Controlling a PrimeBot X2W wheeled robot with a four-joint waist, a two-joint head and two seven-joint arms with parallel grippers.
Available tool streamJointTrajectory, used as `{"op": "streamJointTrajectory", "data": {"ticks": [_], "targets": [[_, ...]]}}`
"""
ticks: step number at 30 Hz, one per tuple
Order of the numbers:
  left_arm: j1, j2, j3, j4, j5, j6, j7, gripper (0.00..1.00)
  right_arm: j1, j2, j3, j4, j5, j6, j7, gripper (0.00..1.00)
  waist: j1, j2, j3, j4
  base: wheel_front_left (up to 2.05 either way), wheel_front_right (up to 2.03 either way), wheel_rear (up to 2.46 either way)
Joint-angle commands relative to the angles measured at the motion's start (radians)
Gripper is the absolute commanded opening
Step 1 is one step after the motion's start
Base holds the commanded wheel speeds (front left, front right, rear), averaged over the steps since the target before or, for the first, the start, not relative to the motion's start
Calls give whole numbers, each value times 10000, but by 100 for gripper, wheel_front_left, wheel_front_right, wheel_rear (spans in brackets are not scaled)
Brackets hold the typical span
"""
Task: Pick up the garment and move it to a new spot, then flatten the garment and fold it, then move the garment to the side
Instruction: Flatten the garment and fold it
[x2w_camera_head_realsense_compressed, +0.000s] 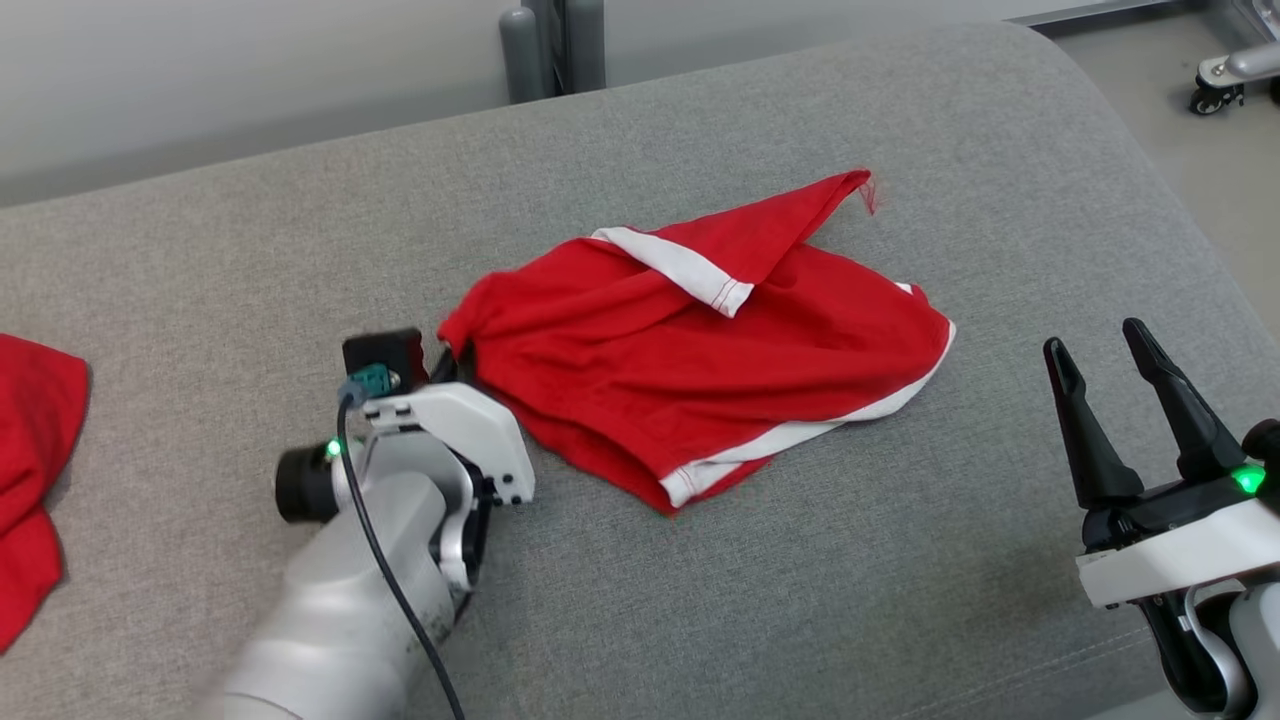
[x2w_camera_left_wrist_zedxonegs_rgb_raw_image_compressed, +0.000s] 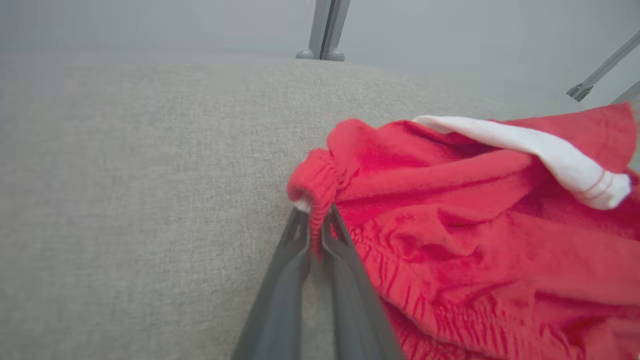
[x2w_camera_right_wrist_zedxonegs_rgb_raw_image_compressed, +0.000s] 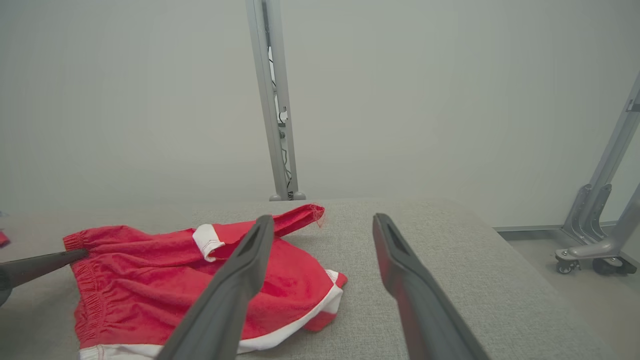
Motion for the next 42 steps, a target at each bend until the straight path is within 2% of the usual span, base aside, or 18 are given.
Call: {"op": "streamJointTrajectory", "data": {"ticks": [1,5,12,19,20,21,22,29,32,36,42], "targets": [[-351,167,134,166,511,97,-30,0,17,25,-31,-34,-74,-1,-45,100,0,0,-88,-3,0,0,0],[-757,653,296,290,1356,16,-32,0,83,169,-35,49,-179,-1,-46,100,0,0,-223,-17,0,0,0],[-1333,1480,181,1044,1878,-391,72,0,107,513,82,231,-349,-1,-46,100,0,0,-503,-112,0,0,0],[-1452,1528,187,1674,1794,-483,189,0,124,683,118,352,-432,-1,-46,100,0,0,-646,-126,0,0,0],[-1392,1475,186,1726,1777,-497,181,29,128,695,100,367,-441,-1,-46,100,0,0,-669,-107,0,0,0],[-1307,1403,169,1784,1759,-523,223,47,135,699,80,388,-446,-1,-46,100,0,0,-697,-82,0,0,0],[-1245,1342,152,1821,1750,-579,224,100,144,703,60,405,-451,-1,-46,100,0,0,-728,-50,0,0,0],[-1128,1262,676,1219,1735,-450,-31,100,275,749,-151,422,-635,-1,-46,100,0,0,-1107,427,0,0,0],[-738,1575,1584,-199,2035,-269,-33,100,411,722,-234,365,-721,-1,-46,100,0,0,-1301,738,0,0,0],[633,1556,2828,-2407,2863,-148,-30,100,551,723,-489,394,-837,1,-46,100,0,0,-1574,1176,0,0,0],[3102,983,4539,-5015,4283,-260,-31,100,816,826,-791,333,-964,-1,-44,100,0,0,-1877,1669,0,0,0]]}}
